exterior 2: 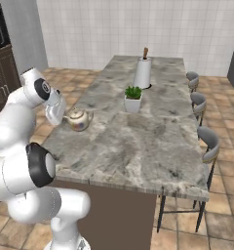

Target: Pick the teapot and teapot and place them in the sink. Then turn on the water.

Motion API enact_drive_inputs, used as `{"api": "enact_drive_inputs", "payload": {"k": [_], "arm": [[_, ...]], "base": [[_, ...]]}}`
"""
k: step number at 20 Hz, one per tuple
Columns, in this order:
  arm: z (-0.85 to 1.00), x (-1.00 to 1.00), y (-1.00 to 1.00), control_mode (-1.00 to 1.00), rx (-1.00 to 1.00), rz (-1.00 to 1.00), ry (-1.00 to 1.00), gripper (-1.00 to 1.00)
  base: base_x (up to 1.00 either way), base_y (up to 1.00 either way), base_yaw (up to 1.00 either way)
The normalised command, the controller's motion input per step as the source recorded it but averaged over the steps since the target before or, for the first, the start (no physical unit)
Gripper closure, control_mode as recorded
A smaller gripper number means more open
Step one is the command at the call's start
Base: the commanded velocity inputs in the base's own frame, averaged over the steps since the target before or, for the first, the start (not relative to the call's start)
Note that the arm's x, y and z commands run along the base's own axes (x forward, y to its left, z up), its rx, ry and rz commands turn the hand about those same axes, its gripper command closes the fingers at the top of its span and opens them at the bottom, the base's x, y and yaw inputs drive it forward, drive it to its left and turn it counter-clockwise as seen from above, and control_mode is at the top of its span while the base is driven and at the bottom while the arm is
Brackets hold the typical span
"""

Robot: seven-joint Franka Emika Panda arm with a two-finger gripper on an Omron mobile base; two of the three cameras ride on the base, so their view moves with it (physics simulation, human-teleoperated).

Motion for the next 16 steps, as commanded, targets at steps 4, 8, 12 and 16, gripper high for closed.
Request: {"api": "enact_drive_inputs", "payload": {"k": [4, 8, 12, 16], "arm": [[0.35, -0.35, -0.62, -1.00, 0.00, 0.09, 0.15, 1.00], [0.09, -0.27, -0.39, -1.00, 0.00, 0.03, 0.13, 1.00], [0.00, -0.16, -0.10, -1.00, 0.00, 0.00, 0.08, 1.00], [0.00, -0.13, 0.03, 1.00, 0.00, 0.00, 0.02, 1.00]], "base": [[0.00, 0.00, 0.00], [0.00, 0.00, 0.00], [0.00, 0.00, 0.00], [-0.09, 0.01, 0.00]]}}
